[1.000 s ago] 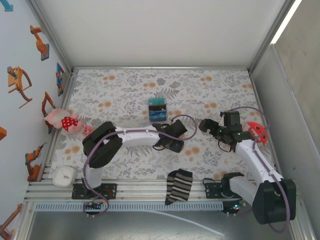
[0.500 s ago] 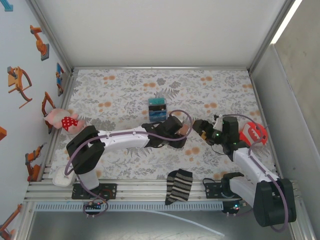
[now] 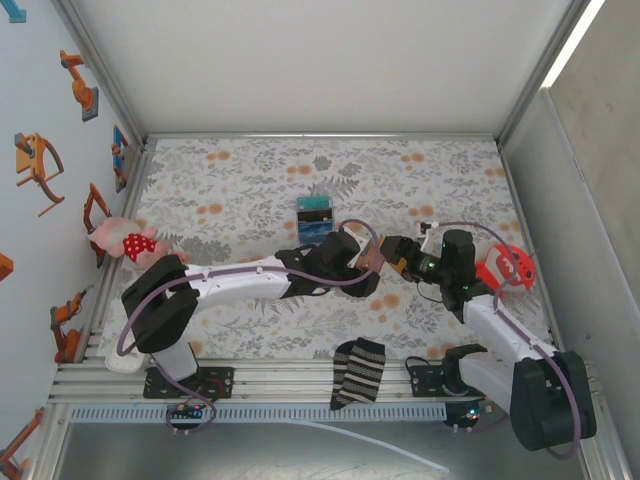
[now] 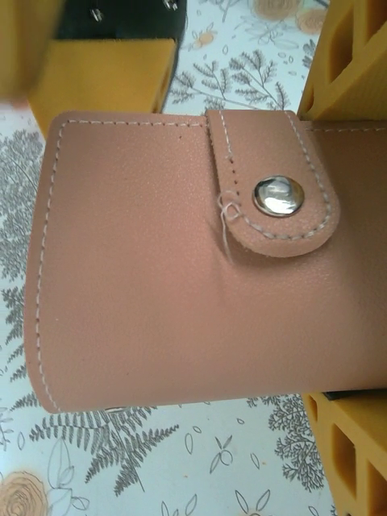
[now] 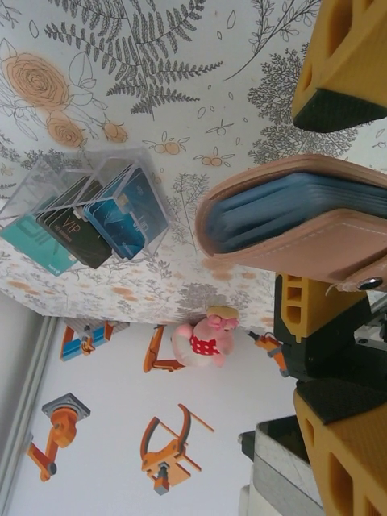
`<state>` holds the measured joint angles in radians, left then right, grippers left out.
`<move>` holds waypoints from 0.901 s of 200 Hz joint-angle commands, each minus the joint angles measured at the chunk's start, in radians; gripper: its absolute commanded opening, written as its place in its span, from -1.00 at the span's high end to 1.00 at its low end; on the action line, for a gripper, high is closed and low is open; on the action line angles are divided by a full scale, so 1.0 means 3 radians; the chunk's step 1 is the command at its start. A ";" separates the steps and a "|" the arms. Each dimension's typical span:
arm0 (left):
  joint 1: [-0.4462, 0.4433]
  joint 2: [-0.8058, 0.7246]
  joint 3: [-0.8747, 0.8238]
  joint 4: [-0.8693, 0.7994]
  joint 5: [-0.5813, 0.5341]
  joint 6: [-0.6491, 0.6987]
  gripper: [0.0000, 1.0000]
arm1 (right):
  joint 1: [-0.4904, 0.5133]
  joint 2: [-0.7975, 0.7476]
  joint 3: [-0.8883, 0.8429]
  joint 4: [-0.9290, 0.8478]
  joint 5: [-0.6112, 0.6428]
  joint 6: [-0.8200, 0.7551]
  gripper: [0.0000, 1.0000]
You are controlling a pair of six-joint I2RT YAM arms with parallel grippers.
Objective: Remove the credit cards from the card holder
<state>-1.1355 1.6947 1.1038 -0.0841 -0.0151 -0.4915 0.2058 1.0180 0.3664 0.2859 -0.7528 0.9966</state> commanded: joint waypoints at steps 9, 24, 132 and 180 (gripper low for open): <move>0.0007 -0.0163 -0.0043 0.0271 0.0142 0.0092 -0.39 | 0.0032 0.0089 -0.0020 0.0227 -0.0108 0.0058 -0.30; 0.0011 -0.0187 -0.0065 0.0293 0.0141 0.0101 -0.39 | 0.0039 0.0112 -0.0032 0.0266 -0.0104 0.0082 -0.19; 0.0009 -0.0415 -0.0262 0.0470 0.0189 0.0285 -0.94 | 0.0079 0.0176 -0.0008 0.0340 -0.0037 0.0091 0.81; 0.0139 -0.0841 -0.0545 0.0534 -0.0120 0.0202 -0.94 | 0.0091 0.0211 0.0063 0.0384 -0.0143 0.0032 0.93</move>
<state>-1.1267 1.5169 0.9840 0.0441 0.0059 -0.4282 0.2214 1.0760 0.3653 0.3508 -0.7677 1.0248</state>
